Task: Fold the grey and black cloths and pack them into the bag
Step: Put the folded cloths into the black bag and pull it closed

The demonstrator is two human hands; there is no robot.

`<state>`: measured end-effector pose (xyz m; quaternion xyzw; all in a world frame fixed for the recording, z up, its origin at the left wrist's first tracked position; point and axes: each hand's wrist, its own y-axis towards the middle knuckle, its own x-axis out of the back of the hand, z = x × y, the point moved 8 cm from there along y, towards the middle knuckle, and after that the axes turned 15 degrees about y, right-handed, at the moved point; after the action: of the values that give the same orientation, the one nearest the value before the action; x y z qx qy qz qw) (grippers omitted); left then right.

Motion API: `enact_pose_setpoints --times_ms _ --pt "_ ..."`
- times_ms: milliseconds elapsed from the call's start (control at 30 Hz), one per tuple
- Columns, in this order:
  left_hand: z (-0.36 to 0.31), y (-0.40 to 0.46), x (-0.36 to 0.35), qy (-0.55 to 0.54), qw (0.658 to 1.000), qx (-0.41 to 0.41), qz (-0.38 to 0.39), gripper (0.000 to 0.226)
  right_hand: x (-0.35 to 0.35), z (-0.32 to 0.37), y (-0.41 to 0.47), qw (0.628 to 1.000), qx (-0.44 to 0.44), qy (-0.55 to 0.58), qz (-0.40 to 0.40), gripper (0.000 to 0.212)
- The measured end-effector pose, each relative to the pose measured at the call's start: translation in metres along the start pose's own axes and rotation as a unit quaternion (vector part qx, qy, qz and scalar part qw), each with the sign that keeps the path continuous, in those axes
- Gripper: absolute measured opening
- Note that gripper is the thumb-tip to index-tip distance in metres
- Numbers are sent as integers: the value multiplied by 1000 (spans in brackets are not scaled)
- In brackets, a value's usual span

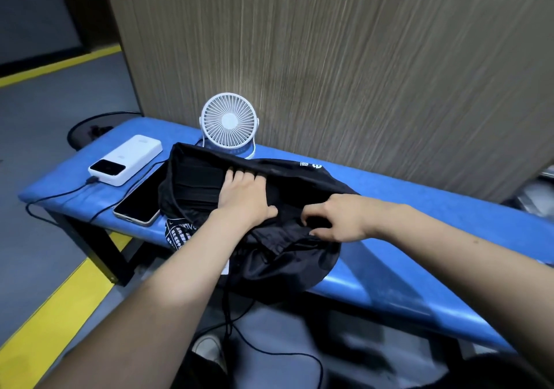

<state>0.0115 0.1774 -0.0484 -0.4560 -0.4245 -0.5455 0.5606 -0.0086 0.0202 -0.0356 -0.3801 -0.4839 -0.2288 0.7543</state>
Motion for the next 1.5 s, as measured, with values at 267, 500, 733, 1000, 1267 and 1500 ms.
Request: enact_pose_setpoints --times_ms 267,500,733,1000,1267,1500 --pt "-2 -1 -1 5 1000 -6 22 76 -14 1 -23 994 37 -51 88 39" --pt "3 2 -7 -4 998 7 66 92 5 -38 -42 992 -42 39 112 43" --pt "-1 -12 -4 -74 990 3 117 74 12 -19 -31 996 10 93 -13 15" --pt "-7 -17 16 -81 995 -51 35 57 33 -6 -29 970 57 217 -96 18" --pt "-25 -27 38 -157 962 -206 -88 55 44 -15 -31 964 64 189 -175 22" --pt "-57 -47 42 -163 932 -298 -129 34 29 -3 -34 973 131 56 -183 17"
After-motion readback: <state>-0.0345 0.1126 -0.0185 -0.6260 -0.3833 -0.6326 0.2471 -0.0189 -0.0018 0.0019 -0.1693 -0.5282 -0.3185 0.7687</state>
